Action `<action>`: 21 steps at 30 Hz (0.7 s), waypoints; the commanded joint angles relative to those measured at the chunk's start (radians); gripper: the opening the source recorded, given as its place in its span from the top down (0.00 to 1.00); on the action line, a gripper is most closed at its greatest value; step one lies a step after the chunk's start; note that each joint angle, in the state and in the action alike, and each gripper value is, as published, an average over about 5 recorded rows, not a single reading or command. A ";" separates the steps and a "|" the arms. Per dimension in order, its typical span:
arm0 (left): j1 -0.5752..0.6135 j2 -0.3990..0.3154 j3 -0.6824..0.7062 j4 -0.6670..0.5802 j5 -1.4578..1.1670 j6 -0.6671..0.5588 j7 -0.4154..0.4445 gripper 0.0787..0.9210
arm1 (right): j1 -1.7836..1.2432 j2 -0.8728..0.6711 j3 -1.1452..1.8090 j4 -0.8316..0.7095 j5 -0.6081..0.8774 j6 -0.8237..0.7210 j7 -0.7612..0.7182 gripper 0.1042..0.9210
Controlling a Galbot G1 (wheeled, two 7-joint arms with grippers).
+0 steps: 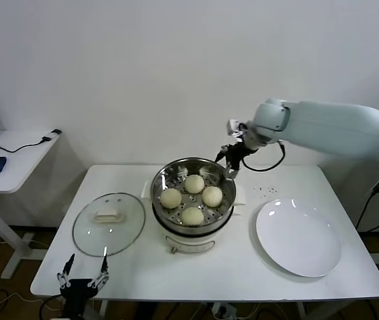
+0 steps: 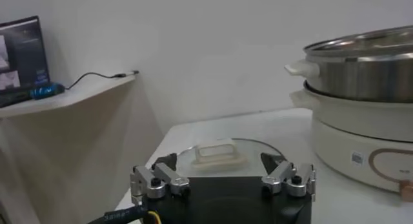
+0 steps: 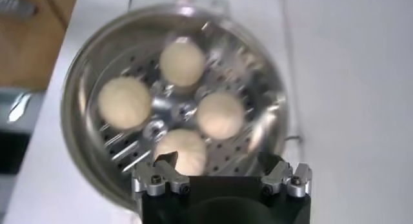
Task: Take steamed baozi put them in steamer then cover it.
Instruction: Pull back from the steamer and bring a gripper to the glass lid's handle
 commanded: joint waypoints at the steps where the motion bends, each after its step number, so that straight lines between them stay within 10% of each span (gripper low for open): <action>1: 0.018 0.000 -0.003 -0.021 0.032 -0.008 0.014 0.12 | -0.284 -0.367 0.365 0.117 0.040 0.266 0.272 0.12; 21: 0.042 -0.016 -0.026 -0.148 0.291 0.004 0.036 0.12 | -1.402 -0.345 1.645 0.248 -0.136 0.313 0.464 0.12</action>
